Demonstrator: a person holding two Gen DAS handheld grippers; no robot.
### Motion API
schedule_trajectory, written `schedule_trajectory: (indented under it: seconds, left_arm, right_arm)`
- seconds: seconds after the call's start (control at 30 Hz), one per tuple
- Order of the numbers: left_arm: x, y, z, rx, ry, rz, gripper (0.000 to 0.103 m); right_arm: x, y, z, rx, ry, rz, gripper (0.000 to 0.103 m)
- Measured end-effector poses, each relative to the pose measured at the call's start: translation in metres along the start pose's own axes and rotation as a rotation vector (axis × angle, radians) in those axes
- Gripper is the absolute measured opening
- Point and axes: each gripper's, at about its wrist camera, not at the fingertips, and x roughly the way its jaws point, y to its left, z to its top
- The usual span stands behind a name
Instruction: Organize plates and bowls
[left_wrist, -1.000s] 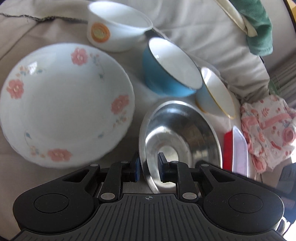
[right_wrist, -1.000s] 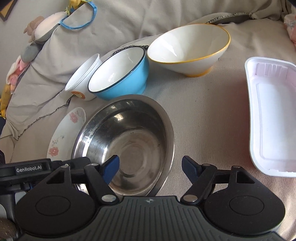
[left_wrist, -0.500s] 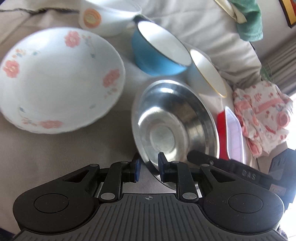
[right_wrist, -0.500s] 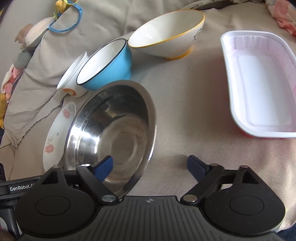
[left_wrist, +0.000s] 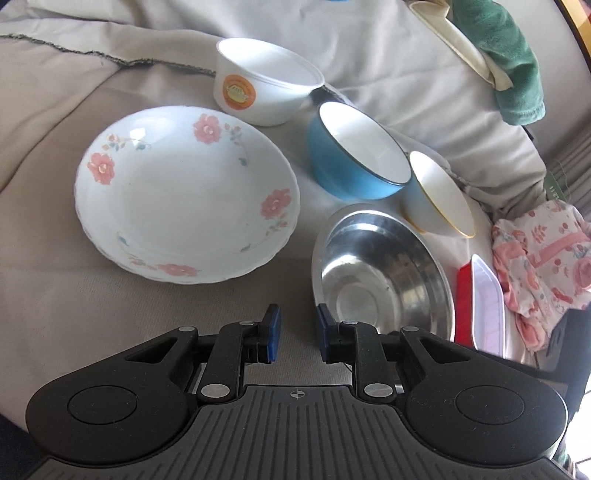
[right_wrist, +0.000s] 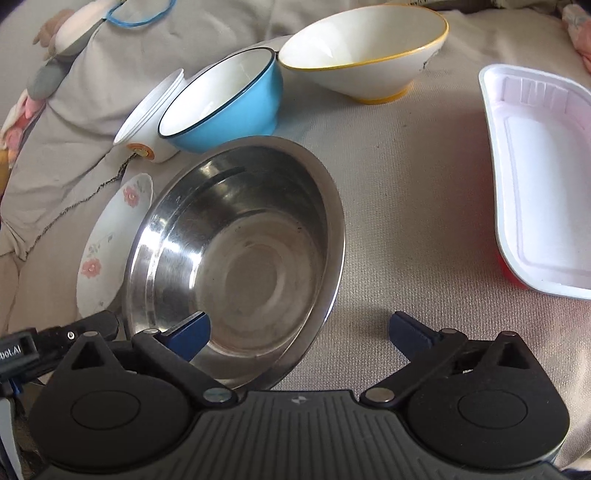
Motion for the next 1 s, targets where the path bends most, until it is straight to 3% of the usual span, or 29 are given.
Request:
schedule_trajectory:
  seconds: [0.27,0.43,0.67,0.77,0.83,0.9,1.0]
  left_arm:
    - [0.005,0.002,0.000,0.001,-0.021,-0.022,0.024]
    - [0.004,0.001,-0.005,-0.002,-0.024,-0.043,0.024]
    - [0.006,0.002,0.002,0.007,-0.048,-0.013,0.024]
    - [0.016,-0.001,0.007,0.021,-0.039,-0.037,0.024]
    - [0.020,-0.004,0.010,0.035,-0.024,-0.046,0.022]
    - [0.025,-0.007,0.011,0.045,0.002,-0.074,0.022]
    - [0.028,-0.016,0.011,0.082,0.022,-0.046,0.021]
  right_arm:
    - [-0.021,0.042,-0.027,-0.167,-0.227,-0.262,0.099]
    - [-0.031,0.053,-0.033,-0.268,-0.246,-0.224,0.099]
    - [-0.035,0.055,-0.026,-0.252,-0.328,-0.241,0.094]
    - [-0.025,0.047,-0.013,-0.241,-0.306,-0.247,0.082]
    - [-0.016,0.040,-0.001,-0.206,-0.270,-0.232,0.059]
    - [-0.008,0.031,0.009,-0.160,-0.217,-0.178,0.048]
    - [-0.003,0.023,0.016,-0.141,-0.181,-0.133,0.045]
